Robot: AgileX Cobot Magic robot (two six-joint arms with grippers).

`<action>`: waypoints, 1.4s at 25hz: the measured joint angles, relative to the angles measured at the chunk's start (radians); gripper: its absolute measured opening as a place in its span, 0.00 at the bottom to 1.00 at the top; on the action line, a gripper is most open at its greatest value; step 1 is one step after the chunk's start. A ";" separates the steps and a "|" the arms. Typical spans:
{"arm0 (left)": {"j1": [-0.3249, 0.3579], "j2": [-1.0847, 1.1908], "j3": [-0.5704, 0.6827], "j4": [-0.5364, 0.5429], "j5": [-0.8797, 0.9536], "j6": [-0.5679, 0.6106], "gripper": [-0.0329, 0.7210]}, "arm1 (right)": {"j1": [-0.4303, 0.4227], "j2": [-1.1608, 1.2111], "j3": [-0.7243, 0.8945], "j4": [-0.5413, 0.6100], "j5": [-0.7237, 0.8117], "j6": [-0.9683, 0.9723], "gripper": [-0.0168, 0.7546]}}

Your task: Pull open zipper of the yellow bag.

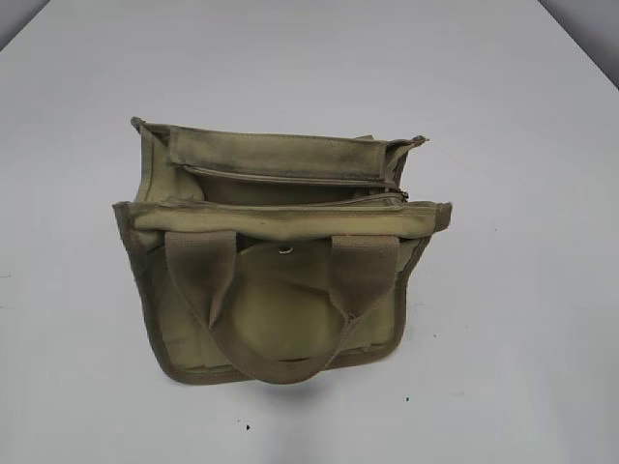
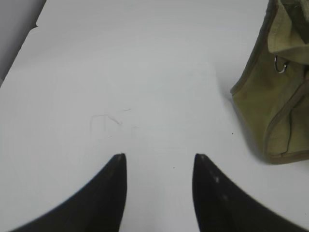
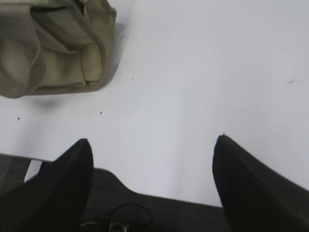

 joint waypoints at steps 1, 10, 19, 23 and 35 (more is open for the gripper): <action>0.007 0.000 0.000 0.000 0.000 0.000 0.51 | -0.028 -0.018 0.000 0.001 0.000 0.000 0.79; 0.009 0.000 0.000 0.000 -0.001 0.000 0.48 | -0.068 -0.189 0.000 0.005 -0.002 0.000 0.79; 0.009 0.000 0.000 0.000 -0.001 0.000 0.42 | -0.068 -0.189 0.000 0.007 -0.003 0.000 0.79; 0.009 0.000 0.000 0.000 -0.001 0.000 0.42 | -0.068 -0.189 0.000 0.007 -0.003 0.000 0.79; 0.009 0.000 0.000 0.000 -0.001 0.000 0.38 | -0.068 -0.189 0.000 0.007 -0.002 -0.001 0.79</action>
